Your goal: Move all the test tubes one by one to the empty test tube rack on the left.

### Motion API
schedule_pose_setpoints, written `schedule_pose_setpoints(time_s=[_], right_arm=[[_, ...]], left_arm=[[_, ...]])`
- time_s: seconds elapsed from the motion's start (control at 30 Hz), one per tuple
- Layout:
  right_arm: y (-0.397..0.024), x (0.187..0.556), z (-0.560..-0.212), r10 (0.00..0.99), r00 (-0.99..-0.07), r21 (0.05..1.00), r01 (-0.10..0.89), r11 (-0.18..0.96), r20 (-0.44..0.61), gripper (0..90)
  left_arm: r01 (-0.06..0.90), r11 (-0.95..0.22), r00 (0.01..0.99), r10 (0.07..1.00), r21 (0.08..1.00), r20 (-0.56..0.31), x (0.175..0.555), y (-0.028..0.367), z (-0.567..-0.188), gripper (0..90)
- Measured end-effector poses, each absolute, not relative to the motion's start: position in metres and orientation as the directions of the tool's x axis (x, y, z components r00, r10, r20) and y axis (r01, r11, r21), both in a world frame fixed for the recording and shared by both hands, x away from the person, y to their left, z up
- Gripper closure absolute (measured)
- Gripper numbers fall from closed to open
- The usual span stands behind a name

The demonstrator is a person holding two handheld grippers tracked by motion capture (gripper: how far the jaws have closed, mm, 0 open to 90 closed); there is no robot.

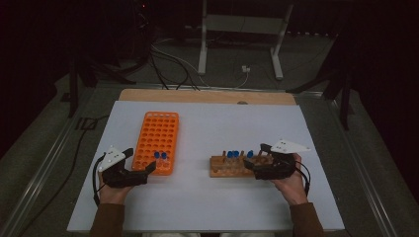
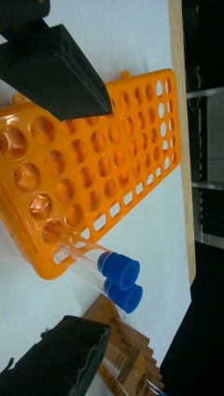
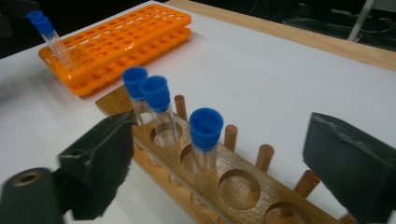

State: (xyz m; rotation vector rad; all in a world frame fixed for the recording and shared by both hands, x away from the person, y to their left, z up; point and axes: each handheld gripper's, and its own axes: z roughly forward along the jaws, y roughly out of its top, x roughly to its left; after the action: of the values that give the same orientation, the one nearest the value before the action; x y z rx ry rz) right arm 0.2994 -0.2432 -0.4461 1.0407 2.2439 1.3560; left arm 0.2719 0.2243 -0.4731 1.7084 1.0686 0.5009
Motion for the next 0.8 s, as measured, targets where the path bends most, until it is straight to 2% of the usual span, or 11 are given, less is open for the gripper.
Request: schedule_pose_setpoints(time_s=[0.1,0.4,0.67,0.8], right_arm=[[-0.242,0.300,-0.449,0.718,-0.689,0.857,0.424,0.292,0.096,17.5],[-0.239,0.299,-0.457,0.692,-0.718,0.849,0.412,0.330,0.079,48.6],[-0.237,0.297,-0.459,0.693,-0.720,0.855,0.389,0.343,0.049,66.6],[-0.234,0.297,-0.460,0.687,-0.726,0.854,0.376,0.359,0.030,72.2]], left_arm=[[0.420,-0.091,0.517,0.841,0.903,-0.156,0.272,0.224,-0.473,0.6],[0.427,-0.090,0.514,0.843,0.900,-0.159,0.273,0.225,-0.474,0.6],[0.428,-0.089,0.512,0.844,0.899,-0.161,0.273,0.225,-0.475,0.6],[0.428,-0.088,0.511,0.844,0.899,-0.161,0.273,0.225,-0.475,0.6]])
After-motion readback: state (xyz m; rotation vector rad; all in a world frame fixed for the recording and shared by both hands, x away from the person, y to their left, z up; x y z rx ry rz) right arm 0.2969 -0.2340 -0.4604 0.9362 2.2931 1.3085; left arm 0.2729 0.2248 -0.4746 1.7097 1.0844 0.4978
